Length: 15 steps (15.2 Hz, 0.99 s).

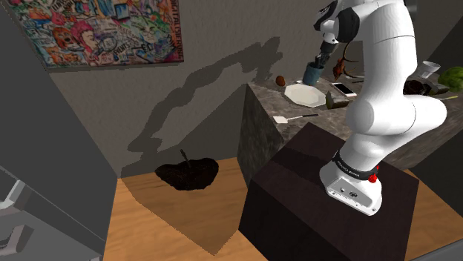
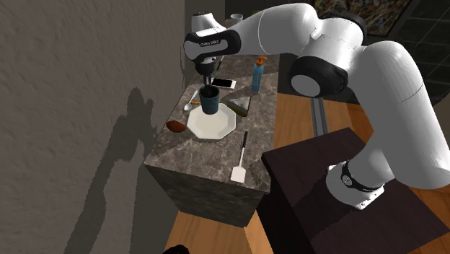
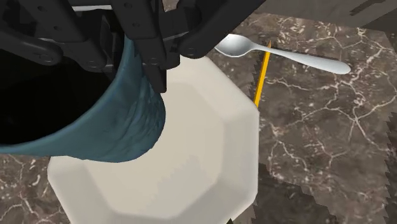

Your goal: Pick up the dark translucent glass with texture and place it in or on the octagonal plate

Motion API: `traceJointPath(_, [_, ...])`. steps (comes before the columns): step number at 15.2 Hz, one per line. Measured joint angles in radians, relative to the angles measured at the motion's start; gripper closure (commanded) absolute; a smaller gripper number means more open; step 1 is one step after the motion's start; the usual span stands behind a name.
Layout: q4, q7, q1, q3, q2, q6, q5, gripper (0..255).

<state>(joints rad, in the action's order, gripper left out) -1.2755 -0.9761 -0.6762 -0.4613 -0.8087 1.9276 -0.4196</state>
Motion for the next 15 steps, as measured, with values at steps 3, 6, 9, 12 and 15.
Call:
traceJointPath(3, [-0.004,-0.008,-0.006,0.006,-0.021,0.023,-0.008,255])
traceJointPath(6, [-0.01,-0.012,-0.007,0.012,-0.041,0.049,-0.015,255])
traceJointPath(9, [-0.012,-0.018,-0.012,0.019,-0.063,0.072,-0.023,255])
traceJointPath(12, [-0.014,-0.023,-0.015,0.025,-0.085,0.095,-0.03,255])
traceJointPath(15, [-0.011,-0.028,-0.02,0.032,-0.112,0.119,-0.039,255])
